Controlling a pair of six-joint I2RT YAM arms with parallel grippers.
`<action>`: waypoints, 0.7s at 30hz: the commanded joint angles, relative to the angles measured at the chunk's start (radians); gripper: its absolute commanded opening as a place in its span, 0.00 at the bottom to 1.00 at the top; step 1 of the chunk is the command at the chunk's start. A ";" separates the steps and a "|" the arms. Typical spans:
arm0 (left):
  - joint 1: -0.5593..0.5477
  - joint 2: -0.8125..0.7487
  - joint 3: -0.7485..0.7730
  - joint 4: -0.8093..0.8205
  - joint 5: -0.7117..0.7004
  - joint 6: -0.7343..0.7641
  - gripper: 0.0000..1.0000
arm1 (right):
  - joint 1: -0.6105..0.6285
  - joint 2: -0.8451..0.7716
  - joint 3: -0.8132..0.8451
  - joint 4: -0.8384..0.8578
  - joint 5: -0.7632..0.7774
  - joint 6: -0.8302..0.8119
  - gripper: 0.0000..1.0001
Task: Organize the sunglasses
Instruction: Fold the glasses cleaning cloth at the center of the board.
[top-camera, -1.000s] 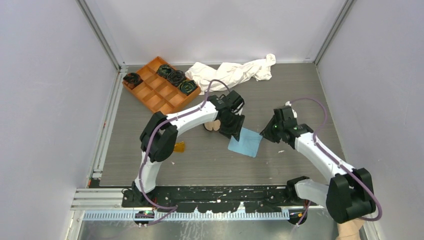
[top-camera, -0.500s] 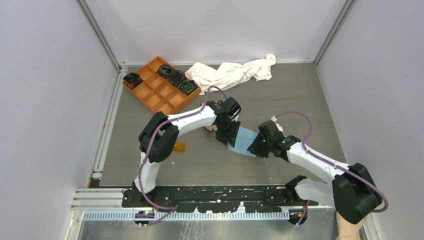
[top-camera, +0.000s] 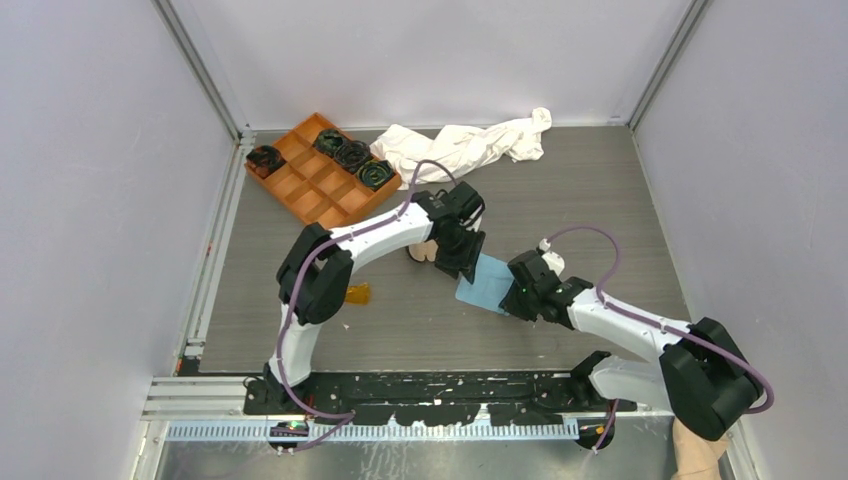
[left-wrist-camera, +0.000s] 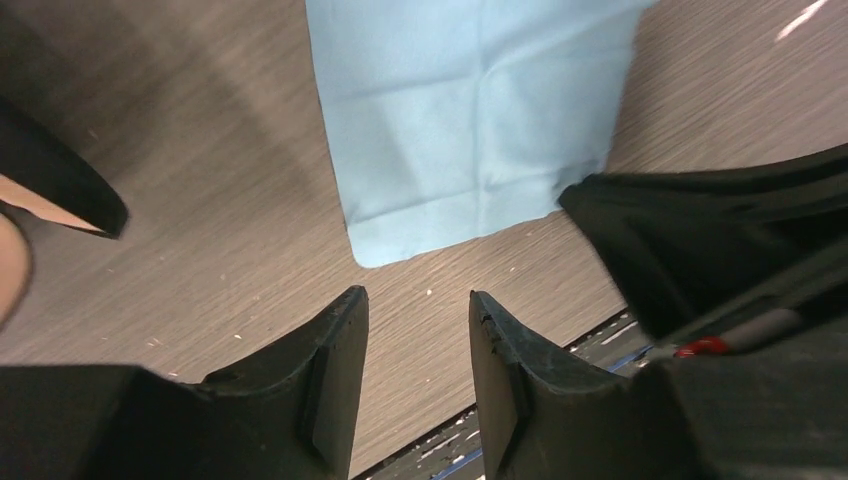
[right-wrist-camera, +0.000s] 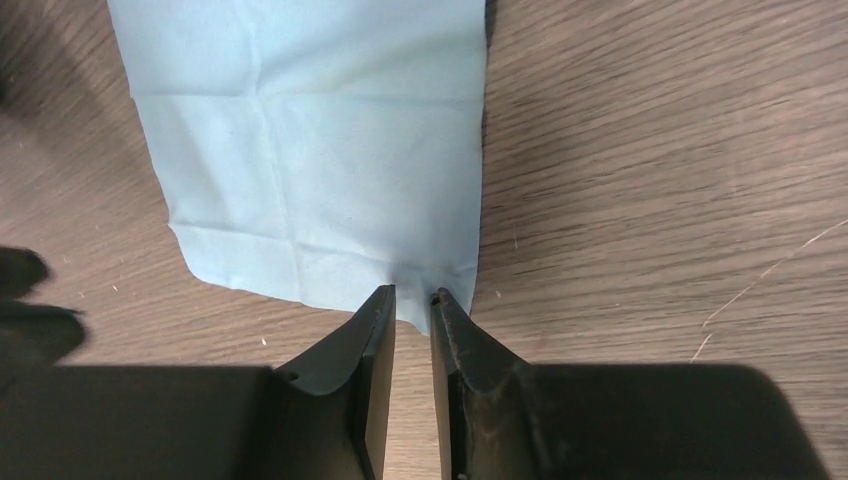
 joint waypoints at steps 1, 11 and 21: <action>0.037 0.005 0.125 -0.045 -0.012 0.037 0.43 | 0.042 -0.007 -0.021 -0.081 0.034 0.010 0.26; 0.049 0.120 0.318 -0.091 0.003 0.040 0.44 | 0.043 -0.158 0.135 -0.293 0.177 -0.028 0.32; 0.049 0.178 0.312 0.027 -0.066 0.120 0.44 | -0.284 0.026 0.250 -0.158 0.019 -0.208 0.31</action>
